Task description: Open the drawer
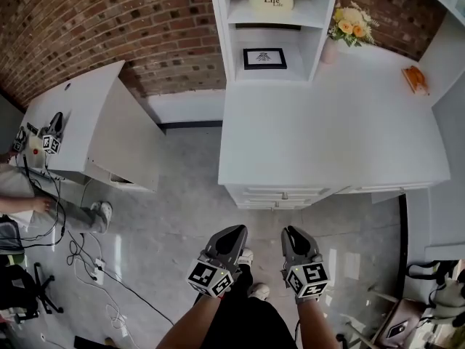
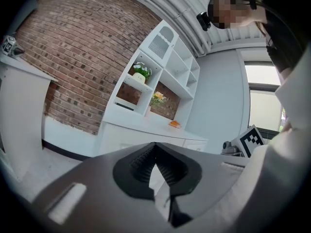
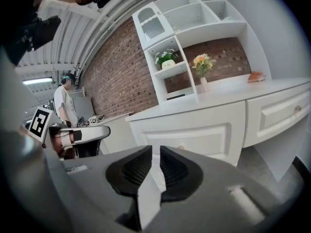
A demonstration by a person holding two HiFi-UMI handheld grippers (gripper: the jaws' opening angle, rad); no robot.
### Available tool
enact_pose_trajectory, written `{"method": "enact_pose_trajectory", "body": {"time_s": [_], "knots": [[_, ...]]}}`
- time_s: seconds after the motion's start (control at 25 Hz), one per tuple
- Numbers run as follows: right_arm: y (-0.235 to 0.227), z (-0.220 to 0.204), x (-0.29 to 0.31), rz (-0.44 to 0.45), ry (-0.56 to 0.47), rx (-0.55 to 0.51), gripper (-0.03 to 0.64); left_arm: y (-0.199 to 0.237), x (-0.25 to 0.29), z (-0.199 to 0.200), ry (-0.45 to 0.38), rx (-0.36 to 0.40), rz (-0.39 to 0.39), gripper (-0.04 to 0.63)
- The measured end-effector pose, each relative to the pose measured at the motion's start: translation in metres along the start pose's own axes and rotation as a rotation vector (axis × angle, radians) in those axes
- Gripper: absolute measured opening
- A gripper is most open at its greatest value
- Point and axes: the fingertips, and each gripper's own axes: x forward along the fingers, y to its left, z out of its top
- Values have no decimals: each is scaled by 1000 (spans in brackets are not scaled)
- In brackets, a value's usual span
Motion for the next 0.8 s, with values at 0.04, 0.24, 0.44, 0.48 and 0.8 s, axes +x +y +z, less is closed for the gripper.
{"method": "enact_pose_trajectory", "body": {"time_s": [0.04, 0.24, 0.44, 0.48, 0.8], "knots": [[-4, -2, 6, -7, 3, 2, 48, 4, 3, -3, 5, -2, 1, 2], [-22, -12, 36, -38, 17, 2, 52, 24, 17, -14, 12, -8, -1, 2], [-40, -19, 58, -80, 11, 14, 63, 36, 33, -24, 18, -9, -12, 2], [-43, -20, 62, -92, 11, 16, 67, 37, 37, -24, 21, -11, -14, 2], [-63, -31, 94, -165, 14, 29, 86, 47, 53, -40, 33, -33, -34, 2]]}}
